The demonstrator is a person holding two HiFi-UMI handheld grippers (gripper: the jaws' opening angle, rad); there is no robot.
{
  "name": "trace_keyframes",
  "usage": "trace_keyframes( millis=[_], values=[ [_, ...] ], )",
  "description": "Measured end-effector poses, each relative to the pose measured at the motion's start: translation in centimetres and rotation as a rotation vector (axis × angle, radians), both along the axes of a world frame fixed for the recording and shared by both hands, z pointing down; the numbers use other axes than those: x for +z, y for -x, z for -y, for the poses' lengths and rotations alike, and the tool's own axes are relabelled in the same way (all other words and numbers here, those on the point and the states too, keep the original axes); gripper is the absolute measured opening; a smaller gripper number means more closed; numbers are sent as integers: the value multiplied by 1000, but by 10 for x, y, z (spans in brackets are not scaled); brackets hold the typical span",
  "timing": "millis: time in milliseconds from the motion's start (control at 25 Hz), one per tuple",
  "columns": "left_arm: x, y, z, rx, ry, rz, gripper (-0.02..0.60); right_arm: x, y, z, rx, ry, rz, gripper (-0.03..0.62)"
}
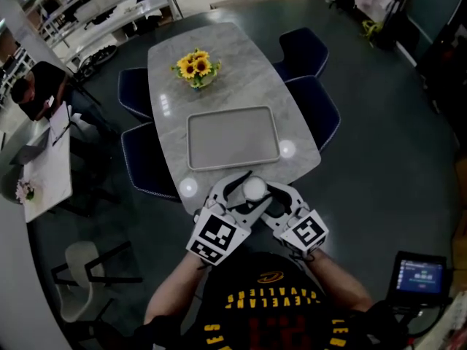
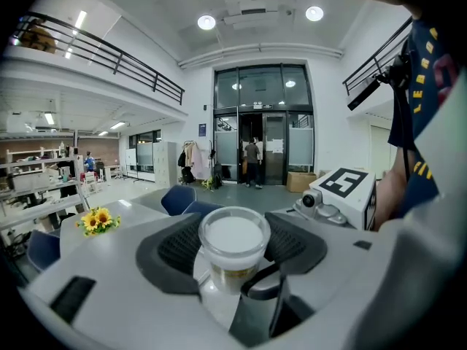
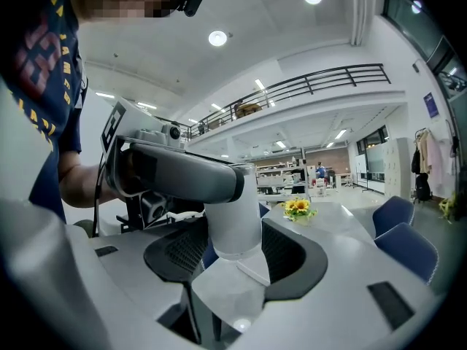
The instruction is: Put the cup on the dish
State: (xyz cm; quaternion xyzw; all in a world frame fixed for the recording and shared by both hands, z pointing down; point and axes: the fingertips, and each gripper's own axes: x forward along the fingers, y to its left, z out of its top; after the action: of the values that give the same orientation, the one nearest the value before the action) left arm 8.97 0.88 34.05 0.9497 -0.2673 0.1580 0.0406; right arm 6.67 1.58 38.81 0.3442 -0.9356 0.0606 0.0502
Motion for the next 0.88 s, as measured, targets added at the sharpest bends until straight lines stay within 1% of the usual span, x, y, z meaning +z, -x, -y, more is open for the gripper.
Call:
trace_keyframes(
  millis=[320,640,880],
  values=[
    [2,28,37,47,-3,-5,272,2,28,38,43,7,-20,238],
    [5,59,64,73,-8,-17,272,5,59,66,74,12,-32,238],
    [14,64,74,84,-23,2,272,14,66,78,78,14,-57,238]
  ],
)
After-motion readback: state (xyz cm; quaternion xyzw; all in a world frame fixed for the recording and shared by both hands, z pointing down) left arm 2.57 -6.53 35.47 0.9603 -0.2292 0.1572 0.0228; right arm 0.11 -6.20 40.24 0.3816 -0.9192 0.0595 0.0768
